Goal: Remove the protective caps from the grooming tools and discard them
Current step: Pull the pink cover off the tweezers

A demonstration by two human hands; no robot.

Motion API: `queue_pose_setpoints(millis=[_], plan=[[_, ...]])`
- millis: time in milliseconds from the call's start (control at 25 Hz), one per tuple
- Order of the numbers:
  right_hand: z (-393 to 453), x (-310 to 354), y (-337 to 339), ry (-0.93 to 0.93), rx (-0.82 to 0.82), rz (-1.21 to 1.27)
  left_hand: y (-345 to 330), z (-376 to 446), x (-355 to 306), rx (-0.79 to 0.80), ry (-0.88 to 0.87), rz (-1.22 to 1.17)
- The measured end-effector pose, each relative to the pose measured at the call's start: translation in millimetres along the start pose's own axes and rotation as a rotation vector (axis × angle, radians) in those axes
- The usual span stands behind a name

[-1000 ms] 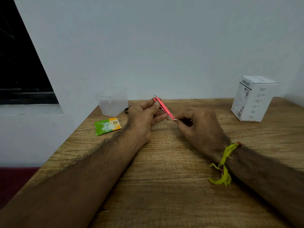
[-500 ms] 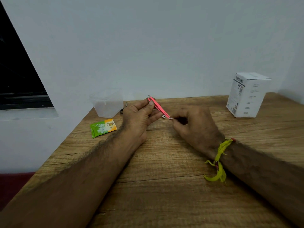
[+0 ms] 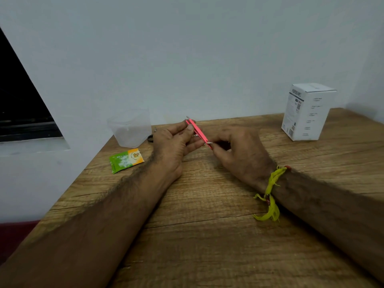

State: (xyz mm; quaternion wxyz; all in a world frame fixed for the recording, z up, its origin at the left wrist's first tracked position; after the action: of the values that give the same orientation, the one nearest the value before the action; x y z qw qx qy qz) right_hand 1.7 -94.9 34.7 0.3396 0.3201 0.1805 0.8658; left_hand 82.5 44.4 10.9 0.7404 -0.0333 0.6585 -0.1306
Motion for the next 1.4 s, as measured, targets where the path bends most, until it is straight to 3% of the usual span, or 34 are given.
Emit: queue_pose_setpoints(millis=[1400], plan=[[5, -9, -4, 0.031, -0.078, -0.077, -9, -10, -4, 0.059, -0.037, 0.077]])
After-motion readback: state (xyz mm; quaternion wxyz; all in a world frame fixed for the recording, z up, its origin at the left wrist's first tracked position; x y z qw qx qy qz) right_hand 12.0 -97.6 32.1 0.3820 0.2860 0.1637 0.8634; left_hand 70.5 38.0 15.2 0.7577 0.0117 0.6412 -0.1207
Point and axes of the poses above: each hand's wrist, its own z-axis towards the middle knuckle, its own y-axis out of the back of the hand, x = y × z, the point moved 5 cm from there along z, towards the middle knuckle, and after that the axes turned 9 degrees about z, right-handed, at the moved point
